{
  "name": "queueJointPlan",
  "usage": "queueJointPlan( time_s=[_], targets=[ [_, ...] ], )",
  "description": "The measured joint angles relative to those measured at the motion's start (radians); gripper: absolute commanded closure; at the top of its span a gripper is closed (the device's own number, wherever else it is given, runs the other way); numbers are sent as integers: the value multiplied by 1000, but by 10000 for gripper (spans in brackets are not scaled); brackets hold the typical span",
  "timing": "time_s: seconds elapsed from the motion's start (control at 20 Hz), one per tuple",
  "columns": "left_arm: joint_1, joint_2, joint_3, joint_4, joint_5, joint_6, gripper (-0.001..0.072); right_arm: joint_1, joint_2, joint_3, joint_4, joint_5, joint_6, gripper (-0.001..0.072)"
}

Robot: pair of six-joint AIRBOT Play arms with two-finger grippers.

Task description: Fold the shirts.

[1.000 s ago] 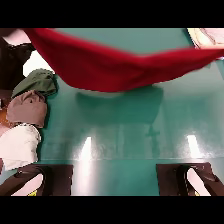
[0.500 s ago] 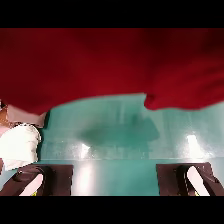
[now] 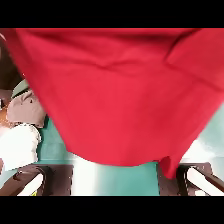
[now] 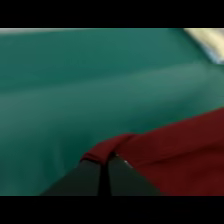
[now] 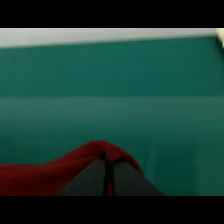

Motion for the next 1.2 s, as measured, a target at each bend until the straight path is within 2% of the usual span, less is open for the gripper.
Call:
queueJointPlan(
  time_s=[0.15, 0.3, 0.45, 0.7, 0.85, 1.05, 1.2],
  targets=[
    [0, -93, -144, -2, 28, 19, 683, 128, -170, -3, -119, 86, 14, 701],
    [0, -206, -213, -3, 88, 58, 683, 219, -323, -3, -209, 91, 21, 701],
    [0, -306, -238, -5, 199, 80, 684, 258, -446, -3, -262, 17, 27, 701],
    [0, -441, -248, -16, 462, 92, 684, 270, -586, -3, -290, -157, 32, 701],
    [-1, -514, -235, -26, 562, 92, 684, 274, -645, -3, -290, -254, 33, 701],
    [-1, -573, -222, -26, 592, 102, 684, 274, -703, -3, -302, -293, 33, 701],
    [-1, -589, -220, 25, 503, 117, 683, 274, -732, -4, -344, -235, 33, 701]
  ],
)
